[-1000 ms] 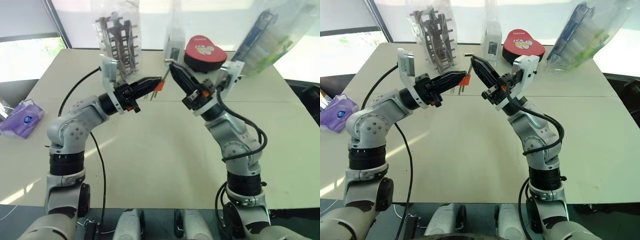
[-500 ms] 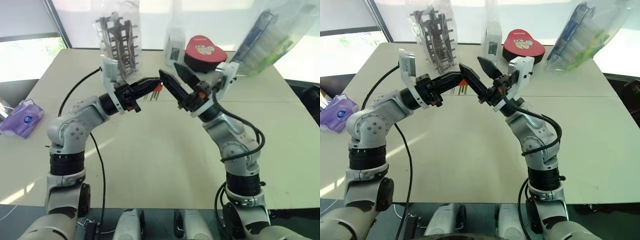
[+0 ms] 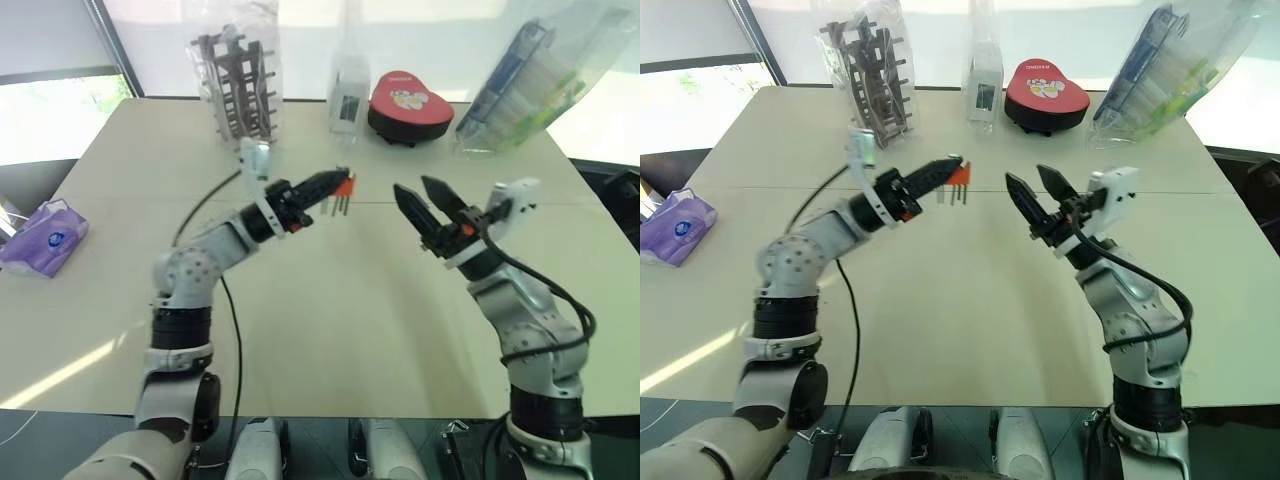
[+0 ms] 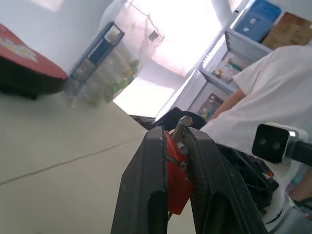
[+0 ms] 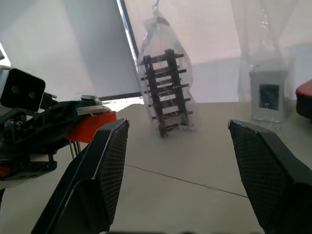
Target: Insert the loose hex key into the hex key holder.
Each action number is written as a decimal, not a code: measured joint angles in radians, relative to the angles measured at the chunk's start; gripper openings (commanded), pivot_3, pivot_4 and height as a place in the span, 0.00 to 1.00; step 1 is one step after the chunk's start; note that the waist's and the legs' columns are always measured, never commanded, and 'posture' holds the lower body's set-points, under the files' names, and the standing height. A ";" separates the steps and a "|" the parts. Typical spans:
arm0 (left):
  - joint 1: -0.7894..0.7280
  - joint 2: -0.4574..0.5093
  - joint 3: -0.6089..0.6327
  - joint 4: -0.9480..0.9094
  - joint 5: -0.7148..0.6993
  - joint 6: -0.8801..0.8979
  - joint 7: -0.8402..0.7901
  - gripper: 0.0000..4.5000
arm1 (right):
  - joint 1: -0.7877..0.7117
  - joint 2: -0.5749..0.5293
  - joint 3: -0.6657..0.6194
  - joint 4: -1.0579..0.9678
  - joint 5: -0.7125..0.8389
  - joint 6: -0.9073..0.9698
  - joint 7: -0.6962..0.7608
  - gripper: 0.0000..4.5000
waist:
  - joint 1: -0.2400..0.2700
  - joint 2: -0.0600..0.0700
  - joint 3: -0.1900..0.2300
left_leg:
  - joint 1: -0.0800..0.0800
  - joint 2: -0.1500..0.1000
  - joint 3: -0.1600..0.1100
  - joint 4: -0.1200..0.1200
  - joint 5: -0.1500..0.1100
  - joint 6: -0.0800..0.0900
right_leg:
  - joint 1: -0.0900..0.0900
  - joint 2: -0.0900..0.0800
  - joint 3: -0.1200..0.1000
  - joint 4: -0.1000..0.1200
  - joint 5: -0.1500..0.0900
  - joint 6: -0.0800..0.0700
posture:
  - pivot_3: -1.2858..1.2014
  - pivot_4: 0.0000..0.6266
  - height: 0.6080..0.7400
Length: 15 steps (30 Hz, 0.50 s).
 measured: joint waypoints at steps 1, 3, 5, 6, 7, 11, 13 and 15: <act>0.000 -0.031 -0.018 0.041 0.004 0.008 -0.001 0.05 | 0.031 -0.008 -0.017 -0.017 0.001 0.000 -0.010 0.75 | 0.000 0.000 0.000 | 0.000 0.000 0.000 0.000 0.000 0.000 | 0.000 0.000 0.000 0.000 0.000 0.000 | 0.52 0.24 1.00; 0.002 -0.066 -0.040 0.091 0.010 0.025 0.000 0.05 | 0.061 -0.011 -0.032 -0.037 0.002 0.002 -0.026 0.75 | 0.001 0.000 0.000 | 0.000 0.000 0.000 0.000 0.000 0.000 | 0.000 0.000 0.000 -0.001 0.000 0.000 | 0.52 0.24 1.00; 0.001 -0.099 -0.051 0.142 0.013 0.041 0.002 0.05 | 0.091 -0.011 -0.040 -0.062 0.005 0.003 -0.043 0.75 | 0.000 0.000 0.000 | 0.000 0.000 0.000 0.000 0.000 0.000 | 0.000 0.000 0.000 -0.001 0.000 0.000 | 0.52 0.24 1.00; 0.001 -0.118 -0.058 0.167 0.019 0.048 0.004 0.05 | 0.105 -0.012 -0.042 -0.075 0.007 0.004 -0.053 0.75 | -0.002 0.000 0.000 | 0.000 0.000 0.000 0.000 0.000 0.000 | 0.000 0.000 0.000 -0.001 0.000 0.000 | 0.52 0.24 1.00; 0.000 -0.140 -0.056 0.192 0.021 0.057 0.014 0.05 | 0.123 -0.012 -0.049 -0.093 0.009 0.005 -0.065 0.75 | -0.001 0.000 0.000 | 0.000 0.000 0.000 0.000 0.000 0.000 | 0.000 0.000 0.000 -0.001 0.000 0.000 | 0.52 0.24 1.00; 0.013 -0.201 -0.052 0.277 0.026 0.103 0.053 0.05 | 0.192 -0.011 -0.064 -0.168 0.019 0.011 -0.112 0.75 | 0.001 0.000 0.000 | 0.000 0.000 -0.001 0.000 0.000 0.001 | 0.000 0.000 0.000 -0.001 0.000 0.000 | 0.52 0.24 1.00; 0.025 -0.225 -0.045 0.305 0.025 0.124 0.081 0.05 | 0.215 -0.011 -0.065 -0.190 0.023 0.016 -0.130 0.75 | 0.000 0.000 0.000 | 0.000 0.000 -0.001 0.000 0.000 0.001 | 0.000 0.000 0.000 -0.002 0.000 0.000 | 0.52 0.24 1.00; 0.033 -0.245 -0.028 0.340 0.026 0.133 0.111 0.05 | 0.242 -0.011 -0.069 -0.211 0.026 0.016 -0.148 0.75 | 0.000 0.000 0.000 | 0.000 0.000 -0.001 0.000 -0.001 0.001 | 0.000 0.000 0.000 -0.002 0.000 0.000 | 0.52 0.24 1.00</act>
